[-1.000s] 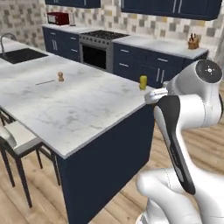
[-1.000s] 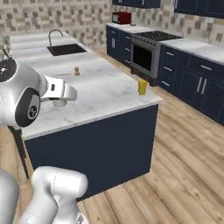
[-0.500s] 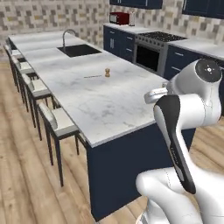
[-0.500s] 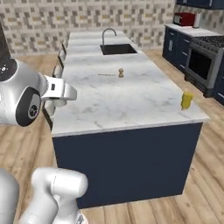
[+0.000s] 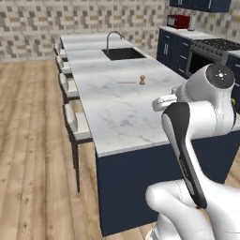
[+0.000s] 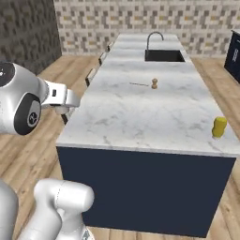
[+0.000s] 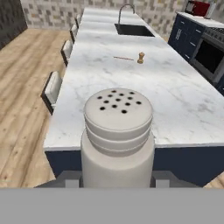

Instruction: Move the shaker and mustard from the cabinet to the dining counter.

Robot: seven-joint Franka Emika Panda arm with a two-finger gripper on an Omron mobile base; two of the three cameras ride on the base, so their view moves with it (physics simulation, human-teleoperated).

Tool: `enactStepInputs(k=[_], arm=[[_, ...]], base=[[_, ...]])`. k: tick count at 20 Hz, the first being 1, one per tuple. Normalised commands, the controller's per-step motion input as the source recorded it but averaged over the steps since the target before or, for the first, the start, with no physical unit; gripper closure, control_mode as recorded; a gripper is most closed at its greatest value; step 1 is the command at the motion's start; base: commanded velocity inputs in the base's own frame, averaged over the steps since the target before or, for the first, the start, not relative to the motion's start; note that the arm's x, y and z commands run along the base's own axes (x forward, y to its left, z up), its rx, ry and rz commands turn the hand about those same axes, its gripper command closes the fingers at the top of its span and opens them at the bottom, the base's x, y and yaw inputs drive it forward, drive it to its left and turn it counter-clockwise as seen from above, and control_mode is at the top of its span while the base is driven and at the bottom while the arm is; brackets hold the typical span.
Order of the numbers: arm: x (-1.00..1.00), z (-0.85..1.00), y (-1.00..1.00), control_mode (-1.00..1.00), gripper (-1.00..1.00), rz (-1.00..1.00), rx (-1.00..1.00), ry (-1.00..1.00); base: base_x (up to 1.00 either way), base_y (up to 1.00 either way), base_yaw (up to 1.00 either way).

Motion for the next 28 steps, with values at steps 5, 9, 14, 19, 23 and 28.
enactStepInputs(k=[5, 9, 14, 19, 23, 28], arm=[[0.0, 0.0, 0.0, 1.0, 1.0, 0.0, 0.0, 0.0], [0.0, 0.0, 0.0, 1.0, 1.0, 0.0, 0.0, 0.0], [0.0, 0.0, 0.0, 1.0, 1.0, 0.0, 0.0, 0.0], [0.0, 0.0, 0.0, 1.0, 1.0, 0.0, 0.0, 0.0], [0.0, 0.0, 0.0, 1.0, 1.0, 0.0, 0.0, 0.0], [0.0, 0.0, 0.0, 1.0, 1.0, 0.0, 0.0, 0.0]], base=[[0.25, -0.89, 0.25], [0.42, -0.54, 0.14], [0.64, -0.12, 0.04], [0.64, 0.0, 0.0], [0.54, 0.0, 0.0], [0.45, 0.0, 0.0]])
